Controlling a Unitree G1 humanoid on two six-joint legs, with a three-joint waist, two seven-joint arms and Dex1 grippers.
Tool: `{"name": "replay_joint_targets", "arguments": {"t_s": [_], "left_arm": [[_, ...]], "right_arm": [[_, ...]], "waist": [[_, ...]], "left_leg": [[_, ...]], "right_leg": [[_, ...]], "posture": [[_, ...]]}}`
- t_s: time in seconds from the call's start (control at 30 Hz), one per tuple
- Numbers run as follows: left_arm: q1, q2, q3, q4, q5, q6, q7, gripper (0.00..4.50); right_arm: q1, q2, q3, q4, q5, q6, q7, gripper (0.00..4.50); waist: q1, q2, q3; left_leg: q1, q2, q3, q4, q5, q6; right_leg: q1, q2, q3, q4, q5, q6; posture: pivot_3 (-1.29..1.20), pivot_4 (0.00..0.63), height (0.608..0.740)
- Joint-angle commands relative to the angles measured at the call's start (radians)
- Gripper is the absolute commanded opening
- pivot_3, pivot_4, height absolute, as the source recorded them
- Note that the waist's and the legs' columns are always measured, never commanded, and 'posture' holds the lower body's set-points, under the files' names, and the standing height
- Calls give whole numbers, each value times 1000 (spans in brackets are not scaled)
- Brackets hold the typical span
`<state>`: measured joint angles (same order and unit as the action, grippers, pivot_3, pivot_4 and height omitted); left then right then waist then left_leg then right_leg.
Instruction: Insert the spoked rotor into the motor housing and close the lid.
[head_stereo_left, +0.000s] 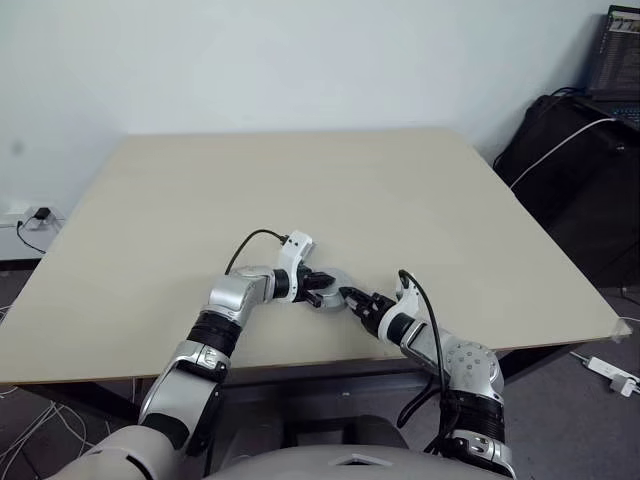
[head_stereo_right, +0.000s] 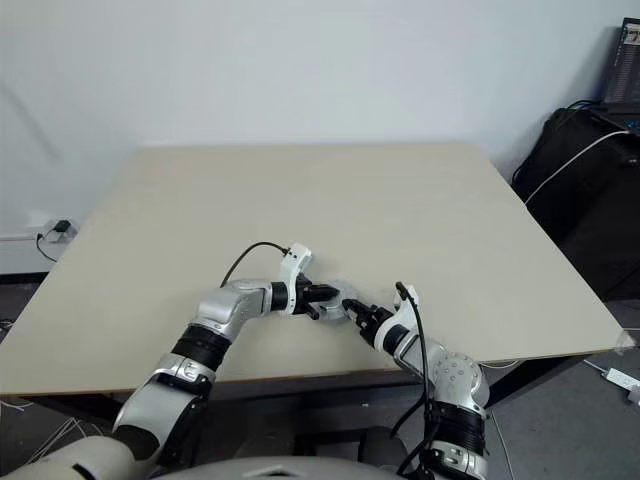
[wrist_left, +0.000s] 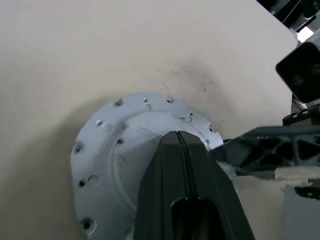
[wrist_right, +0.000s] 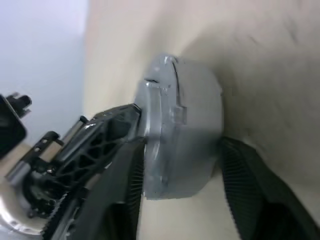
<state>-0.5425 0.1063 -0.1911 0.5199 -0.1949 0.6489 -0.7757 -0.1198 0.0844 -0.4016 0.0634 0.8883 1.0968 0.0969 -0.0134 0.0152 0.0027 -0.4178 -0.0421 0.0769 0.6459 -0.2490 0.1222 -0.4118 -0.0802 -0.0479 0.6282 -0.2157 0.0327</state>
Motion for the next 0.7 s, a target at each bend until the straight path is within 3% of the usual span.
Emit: {"name": "replay_joint_targets", "arguments": {"t_s": [0.03, 0.13, 0.5, 0.53, 0.7], "left_arm": [[36, 2, -42, 50, 31, 51, 9, 0], [38, 2, -42, 47, 31, 52, 11, 0], [44, 5, -43, 40, 31, 54, 12, 0], [44, 5, -42, 40, 31, 53, 12, 0], [48, 10, -43, 35, 30, 56, 12, 0]], "right_arm": [[-28, 66, 34, -45, 67, 0, 26, 1430], [-21, 59, 44, -57, 97, 21, 39, 1254], [-10, 51, 116, -108, 79, -1, 90, 1245], [-11, 51, 117, -107, 80, -3, 92, 1974], [-13, 49, 117, -80, 76, -17, 94, 3537]], "waist": [[0, 1, 0], [0, 2, -2], [-5, 2, -2], [-6, 2, -2], [-5, 2, -2]], "left_leg": [[0, 0, 0, 0, 0, 0], [1, 0, 0, 0, 0, 0], [1, 0, 0, 0, 0, 0], [1, 0, 0, 0, 0, 0], [1, 0, 0, 0, 0, 0]], "right_leg": [[0, 0, 0, 0, 0, 0], [1, 0, 0, 0, 0, 0], [0, 0, 0, 0, 0, 0], [0, 0, 0, 0, 0, 0], [0, 0, 0, 0, 0, 0]], "posture": [[0, 0, 740], [0, 0, 740], [0, 0, 740], [0, 0, 740], [0, 0, 740]]}}
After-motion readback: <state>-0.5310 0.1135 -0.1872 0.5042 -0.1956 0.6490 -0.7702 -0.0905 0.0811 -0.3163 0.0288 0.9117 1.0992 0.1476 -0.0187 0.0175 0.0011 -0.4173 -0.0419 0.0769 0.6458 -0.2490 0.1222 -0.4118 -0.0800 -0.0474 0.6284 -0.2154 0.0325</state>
